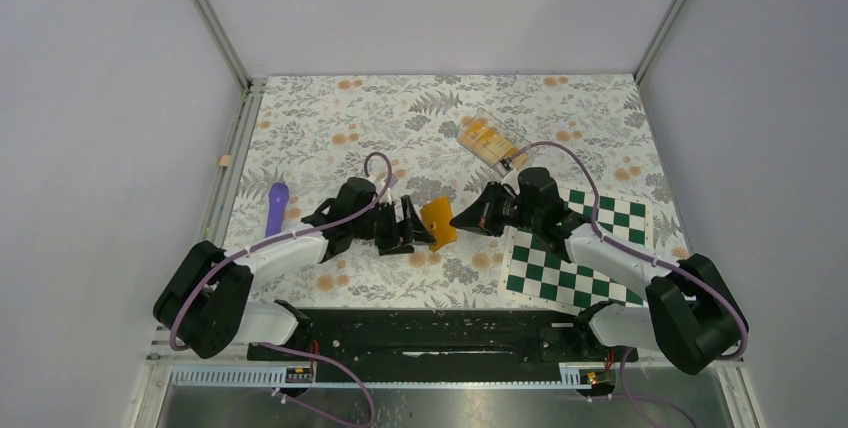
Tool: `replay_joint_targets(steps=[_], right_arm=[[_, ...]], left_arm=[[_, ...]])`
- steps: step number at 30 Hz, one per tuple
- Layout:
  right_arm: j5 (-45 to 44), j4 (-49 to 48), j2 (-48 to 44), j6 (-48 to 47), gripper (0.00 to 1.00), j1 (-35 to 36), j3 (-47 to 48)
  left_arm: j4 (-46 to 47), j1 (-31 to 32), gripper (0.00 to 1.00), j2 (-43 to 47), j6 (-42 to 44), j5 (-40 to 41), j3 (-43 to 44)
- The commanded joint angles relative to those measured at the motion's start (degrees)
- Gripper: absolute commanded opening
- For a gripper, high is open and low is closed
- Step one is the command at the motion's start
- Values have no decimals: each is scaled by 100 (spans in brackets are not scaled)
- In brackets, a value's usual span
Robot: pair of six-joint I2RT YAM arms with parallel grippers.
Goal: Put the credit cards into the card holder
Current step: Pick up the card holder from the center of the board, then open the card holder.
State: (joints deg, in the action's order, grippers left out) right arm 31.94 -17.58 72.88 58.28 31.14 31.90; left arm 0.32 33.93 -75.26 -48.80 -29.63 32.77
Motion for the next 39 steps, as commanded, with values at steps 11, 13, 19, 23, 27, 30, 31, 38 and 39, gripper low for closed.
replay_joint_targets(steps=[11, 13, 19, 23, 27, 30, 31, 38, 39], right_arm=[[30, -231, -556, 536, 0, 41, -10], [82, -376, -535, 624, 0, 41, -61], [163, -533, -582, 747, 0, 42, -162], [173, -287, -648, 512, 12, 42, -130], [110, 385, -758, -7, 48, 40, 31], [-71, 1209, -949, -674, 72, 42, 257], [-178, 1581, -1030, -946, 78, 42, 409], [-471, 3744, -1239, -2878, 98, -12, 1420], [-347, 3905, -1197, -3069, 98, -24, 1523]], left_arm=[[3186, -196, 79, 553, -1129, -1186, -772], [3473, -203, 77, 569, -1254, -1284, -798], [3657, -212, 39, 593, -1416, -1367, -778], [3186, -212, 8, 667, -1221, -1306, -655], [2085, -208, 0, 879, -701, -1142, -293], [1066, -213, 0, 1153, -211, -973, 29], [646, -213, 0, 1241, 31, -870, 175], [-2529, -91, 0, 1198, 1783, -594, 1445], [-2856, 50, 0, 1144, 1994, -557, 1621]])
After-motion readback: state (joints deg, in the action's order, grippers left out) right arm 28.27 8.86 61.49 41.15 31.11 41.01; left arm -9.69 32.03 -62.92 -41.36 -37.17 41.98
